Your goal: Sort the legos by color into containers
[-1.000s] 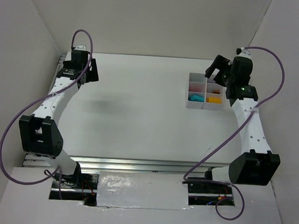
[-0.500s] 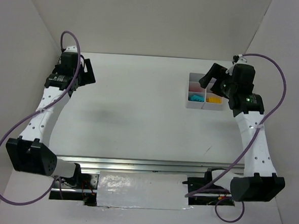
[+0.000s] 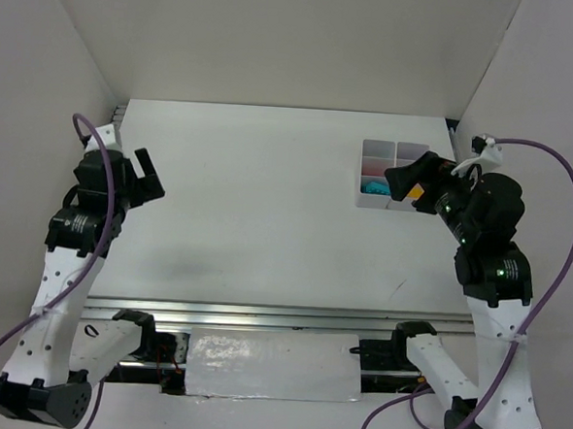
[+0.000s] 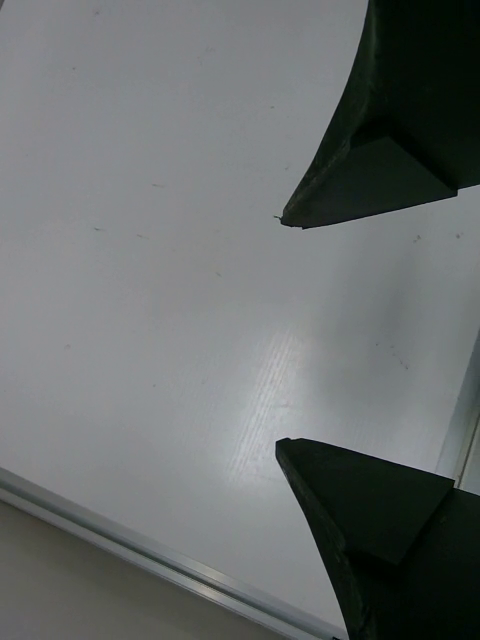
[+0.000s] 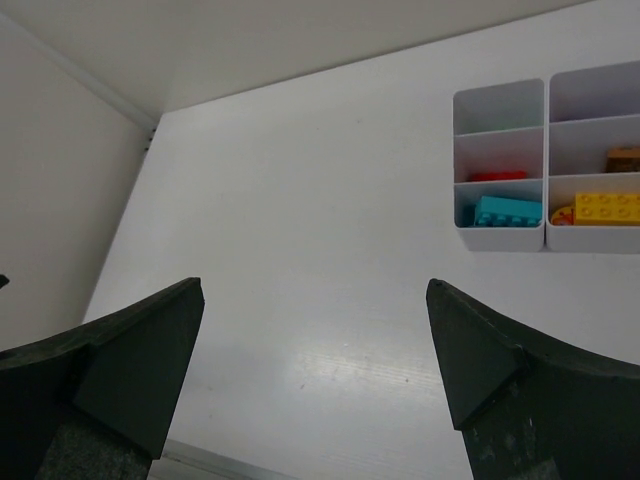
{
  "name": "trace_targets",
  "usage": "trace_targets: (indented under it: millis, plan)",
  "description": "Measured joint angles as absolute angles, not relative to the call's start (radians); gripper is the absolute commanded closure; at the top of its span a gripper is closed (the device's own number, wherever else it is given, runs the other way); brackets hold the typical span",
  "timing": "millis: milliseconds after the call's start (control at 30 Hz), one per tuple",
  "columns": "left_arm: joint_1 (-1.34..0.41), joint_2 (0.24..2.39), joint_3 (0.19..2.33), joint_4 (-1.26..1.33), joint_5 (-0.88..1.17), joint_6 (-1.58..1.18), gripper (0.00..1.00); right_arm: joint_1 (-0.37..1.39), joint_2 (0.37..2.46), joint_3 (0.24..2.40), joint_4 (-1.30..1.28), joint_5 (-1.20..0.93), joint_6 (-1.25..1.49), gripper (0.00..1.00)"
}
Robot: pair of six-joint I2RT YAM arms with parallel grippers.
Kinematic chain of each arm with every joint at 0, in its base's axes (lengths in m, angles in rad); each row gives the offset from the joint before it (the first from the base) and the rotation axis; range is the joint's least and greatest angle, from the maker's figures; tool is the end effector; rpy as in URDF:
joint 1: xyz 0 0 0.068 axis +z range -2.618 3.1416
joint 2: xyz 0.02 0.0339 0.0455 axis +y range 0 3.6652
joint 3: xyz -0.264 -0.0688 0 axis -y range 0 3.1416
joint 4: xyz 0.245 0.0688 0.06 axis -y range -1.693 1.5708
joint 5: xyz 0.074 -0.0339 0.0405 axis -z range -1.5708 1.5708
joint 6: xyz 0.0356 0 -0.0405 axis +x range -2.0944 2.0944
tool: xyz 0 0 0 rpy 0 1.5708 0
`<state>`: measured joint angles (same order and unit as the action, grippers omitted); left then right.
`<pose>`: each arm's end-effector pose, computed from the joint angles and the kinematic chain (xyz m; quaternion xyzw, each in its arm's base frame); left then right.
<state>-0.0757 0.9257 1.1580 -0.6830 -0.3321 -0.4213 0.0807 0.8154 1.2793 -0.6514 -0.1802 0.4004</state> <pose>0.1831 -0.0022 0.3923 -0.2302 0.8080 0.0069 0.5423 0.1374 0.0175 0.4487 0.0654 0.7664 0.2186 0.6004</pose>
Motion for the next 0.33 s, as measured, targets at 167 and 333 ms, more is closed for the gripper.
trace_targets:
  millis: [167,333]
  plan:
    - [-0.081,0.81,1.109,-0.712,-0.344,-0.421,0.01,0.081,0.802,1.213,-0.647,-0.159,0.399,0.0]
    - [-0.094,0.764,1.106,-0.712,-0.361,-0.421,0.01,0.081,0.753,1.137,-0.641,-0.133,0.396,0.0]
